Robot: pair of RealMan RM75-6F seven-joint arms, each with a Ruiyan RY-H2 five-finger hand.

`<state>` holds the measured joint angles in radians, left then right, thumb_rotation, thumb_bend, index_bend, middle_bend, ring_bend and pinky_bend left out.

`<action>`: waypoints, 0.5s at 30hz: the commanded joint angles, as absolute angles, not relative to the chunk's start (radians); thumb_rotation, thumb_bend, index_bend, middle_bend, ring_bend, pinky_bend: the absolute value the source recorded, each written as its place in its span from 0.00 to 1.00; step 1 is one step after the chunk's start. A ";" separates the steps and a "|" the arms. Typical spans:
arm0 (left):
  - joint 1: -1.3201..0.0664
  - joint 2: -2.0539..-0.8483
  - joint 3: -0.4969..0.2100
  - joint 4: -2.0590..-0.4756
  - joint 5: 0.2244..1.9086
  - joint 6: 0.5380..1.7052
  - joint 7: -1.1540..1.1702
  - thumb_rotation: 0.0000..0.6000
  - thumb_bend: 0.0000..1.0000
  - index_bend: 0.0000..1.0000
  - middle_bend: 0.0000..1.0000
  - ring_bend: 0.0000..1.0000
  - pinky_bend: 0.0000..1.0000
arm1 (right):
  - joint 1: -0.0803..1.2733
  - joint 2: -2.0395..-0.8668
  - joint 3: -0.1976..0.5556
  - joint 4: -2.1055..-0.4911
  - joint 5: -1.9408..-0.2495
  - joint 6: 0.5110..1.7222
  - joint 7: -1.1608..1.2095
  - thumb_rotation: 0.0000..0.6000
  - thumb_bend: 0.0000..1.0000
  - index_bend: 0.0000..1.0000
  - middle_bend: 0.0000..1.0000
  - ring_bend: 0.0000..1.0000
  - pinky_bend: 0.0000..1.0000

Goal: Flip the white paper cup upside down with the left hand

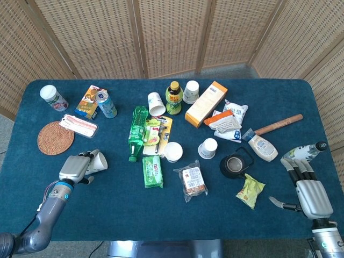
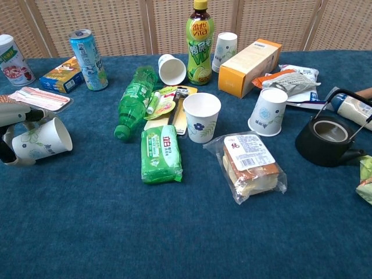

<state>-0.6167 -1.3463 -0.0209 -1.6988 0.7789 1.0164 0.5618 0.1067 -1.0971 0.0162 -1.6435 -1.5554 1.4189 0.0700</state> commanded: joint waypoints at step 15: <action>-0.617 -1.286 0.002 -1.755 0.802 1.057 0.605 1.00 0.36 0.23 0.40 0.37 0.56 | 0.106 -1.095 0.014 -1.646 -1.558 1.422 0.074 0.65 0.00 0.00 0.00 0.00 0.00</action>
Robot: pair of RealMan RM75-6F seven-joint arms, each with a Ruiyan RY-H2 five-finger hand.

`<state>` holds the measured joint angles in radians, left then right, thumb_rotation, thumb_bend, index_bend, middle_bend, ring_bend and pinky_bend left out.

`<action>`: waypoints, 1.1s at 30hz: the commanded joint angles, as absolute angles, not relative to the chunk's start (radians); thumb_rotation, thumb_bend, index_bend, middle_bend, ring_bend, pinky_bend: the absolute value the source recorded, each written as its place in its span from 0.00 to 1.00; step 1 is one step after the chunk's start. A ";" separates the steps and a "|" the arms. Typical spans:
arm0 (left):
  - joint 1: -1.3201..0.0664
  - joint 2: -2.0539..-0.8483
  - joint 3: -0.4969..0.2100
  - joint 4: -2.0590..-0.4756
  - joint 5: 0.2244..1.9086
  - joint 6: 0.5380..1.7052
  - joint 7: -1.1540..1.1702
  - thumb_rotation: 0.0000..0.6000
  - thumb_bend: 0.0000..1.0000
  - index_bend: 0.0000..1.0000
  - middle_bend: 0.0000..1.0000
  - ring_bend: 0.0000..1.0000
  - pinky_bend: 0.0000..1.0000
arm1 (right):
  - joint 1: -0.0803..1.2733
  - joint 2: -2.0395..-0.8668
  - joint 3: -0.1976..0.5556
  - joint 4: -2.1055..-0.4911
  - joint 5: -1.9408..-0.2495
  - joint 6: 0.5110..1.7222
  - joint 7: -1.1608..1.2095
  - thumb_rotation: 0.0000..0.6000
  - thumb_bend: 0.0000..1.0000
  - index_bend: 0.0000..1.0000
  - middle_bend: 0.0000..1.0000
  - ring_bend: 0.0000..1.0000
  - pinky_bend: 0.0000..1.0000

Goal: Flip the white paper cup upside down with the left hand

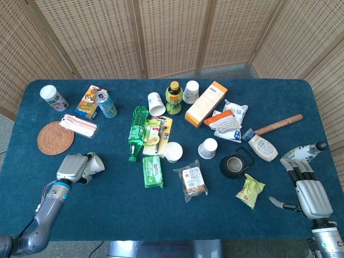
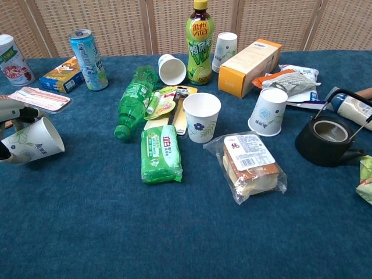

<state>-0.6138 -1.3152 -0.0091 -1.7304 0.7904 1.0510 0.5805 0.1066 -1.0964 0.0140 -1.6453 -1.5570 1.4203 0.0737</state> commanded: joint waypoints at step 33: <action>-1.130 -1.264 0.013 -1.908 -0.177 1.146 1.469 1.00 0.46 0.29 0.38 0.35 0.49 | 0.106 -1.086 0.010 -1.653 -1.564 1.423 0.089 0.65 0.00 0.00 0.00 0.00 0.00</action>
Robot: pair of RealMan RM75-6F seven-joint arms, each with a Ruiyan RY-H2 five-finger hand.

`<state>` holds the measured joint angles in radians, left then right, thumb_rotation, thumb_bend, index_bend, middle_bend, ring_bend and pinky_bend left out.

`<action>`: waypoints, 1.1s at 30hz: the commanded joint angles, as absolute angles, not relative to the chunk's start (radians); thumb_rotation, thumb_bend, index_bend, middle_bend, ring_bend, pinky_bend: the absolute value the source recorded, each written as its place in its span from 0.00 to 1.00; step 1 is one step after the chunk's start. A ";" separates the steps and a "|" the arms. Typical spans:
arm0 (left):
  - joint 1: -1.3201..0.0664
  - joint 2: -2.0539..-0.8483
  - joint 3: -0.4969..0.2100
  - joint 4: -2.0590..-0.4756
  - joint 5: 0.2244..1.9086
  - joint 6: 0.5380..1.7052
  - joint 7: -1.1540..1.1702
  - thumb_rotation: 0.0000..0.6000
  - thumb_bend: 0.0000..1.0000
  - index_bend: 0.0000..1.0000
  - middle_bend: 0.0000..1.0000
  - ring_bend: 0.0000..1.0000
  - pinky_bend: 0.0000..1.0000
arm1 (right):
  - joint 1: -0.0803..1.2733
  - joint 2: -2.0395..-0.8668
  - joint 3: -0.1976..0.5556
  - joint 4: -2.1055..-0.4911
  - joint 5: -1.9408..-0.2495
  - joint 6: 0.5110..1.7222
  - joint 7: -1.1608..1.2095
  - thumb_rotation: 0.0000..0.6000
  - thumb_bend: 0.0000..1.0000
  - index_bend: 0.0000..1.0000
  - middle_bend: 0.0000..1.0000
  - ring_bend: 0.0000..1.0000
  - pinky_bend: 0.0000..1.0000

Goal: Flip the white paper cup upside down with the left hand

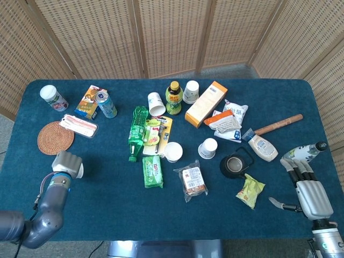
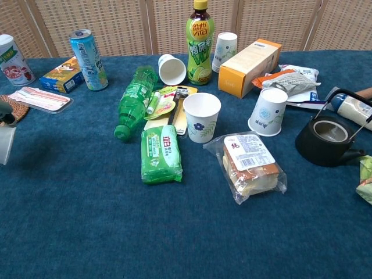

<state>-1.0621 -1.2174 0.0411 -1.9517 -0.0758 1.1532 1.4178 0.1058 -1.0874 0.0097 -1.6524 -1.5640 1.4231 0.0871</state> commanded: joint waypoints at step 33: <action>-1.089 -1.088 0.002 -2.031 0.038 1.065 1.219 1.00 0.46 0.00 0.00 0.00 0.11 | 0.111 -1.085 0.003 -1.656 -1.561 1.405 0.090 0.65 0.00 0.00 0.00 0.00 0.00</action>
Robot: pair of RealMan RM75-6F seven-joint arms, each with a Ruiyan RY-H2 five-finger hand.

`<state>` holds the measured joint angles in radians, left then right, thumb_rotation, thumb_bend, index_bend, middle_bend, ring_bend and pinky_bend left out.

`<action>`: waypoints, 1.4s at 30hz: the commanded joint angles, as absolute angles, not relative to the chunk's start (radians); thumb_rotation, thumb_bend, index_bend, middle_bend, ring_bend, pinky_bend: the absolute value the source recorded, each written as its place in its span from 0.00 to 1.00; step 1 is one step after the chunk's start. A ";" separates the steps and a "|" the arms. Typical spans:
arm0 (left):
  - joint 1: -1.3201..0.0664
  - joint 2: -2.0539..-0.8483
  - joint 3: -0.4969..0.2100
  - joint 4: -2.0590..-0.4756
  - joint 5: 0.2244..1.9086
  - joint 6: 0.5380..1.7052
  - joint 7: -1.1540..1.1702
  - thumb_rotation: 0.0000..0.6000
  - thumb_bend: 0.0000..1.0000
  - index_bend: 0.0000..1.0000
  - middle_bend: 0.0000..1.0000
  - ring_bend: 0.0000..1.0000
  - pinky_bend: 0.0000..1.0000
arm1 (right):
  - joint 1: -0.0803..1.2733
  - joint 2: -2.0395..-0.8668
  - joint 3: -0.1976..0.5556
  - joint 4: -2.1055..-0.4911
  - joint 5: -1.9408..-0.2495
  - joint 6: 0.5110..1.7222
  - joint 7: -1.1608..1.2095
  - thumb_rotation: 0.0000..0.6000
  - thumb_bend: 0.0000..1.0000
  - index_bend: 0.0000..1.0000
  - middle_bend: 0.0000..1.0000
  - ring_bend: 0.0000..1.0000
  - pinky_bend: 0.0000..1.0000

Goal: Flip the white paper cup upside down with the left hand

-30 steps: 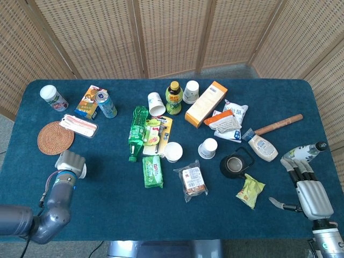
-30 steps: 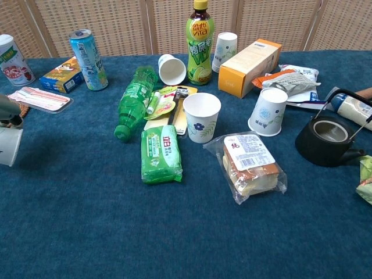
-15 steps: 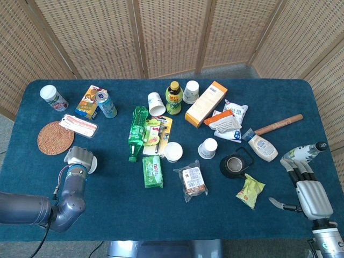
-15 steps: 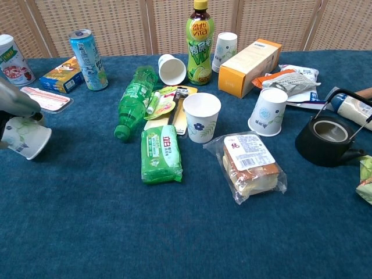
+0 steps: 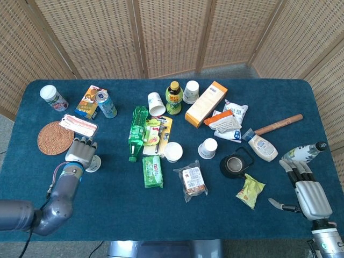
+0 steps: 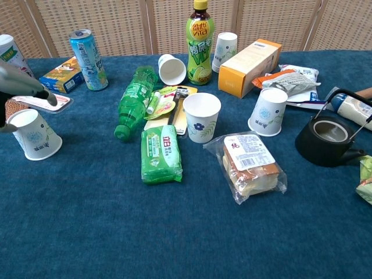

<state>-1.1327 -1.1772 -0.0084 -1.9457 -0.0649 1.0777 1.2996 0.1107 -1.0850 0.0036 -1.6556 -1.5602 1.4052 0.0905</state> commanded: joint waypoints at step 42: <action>-0.171 -1.163 0.079 -1.471 1.556 1.601 -0.085 1.00 0.46 0.00 0.00 0.00 0.00 | 0.056 -1.178 0.093 -1.607 -1.499 1.582 -0.102 0.76 0.00 0.00 0.00 0.00 0.00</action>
<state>-0.1733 -1.1597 0.0831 -1.4749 1.5546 1.6007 -0.0847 0.0565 -1.1765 0.0922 -1.6076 -1.4999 1.5821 -0.1006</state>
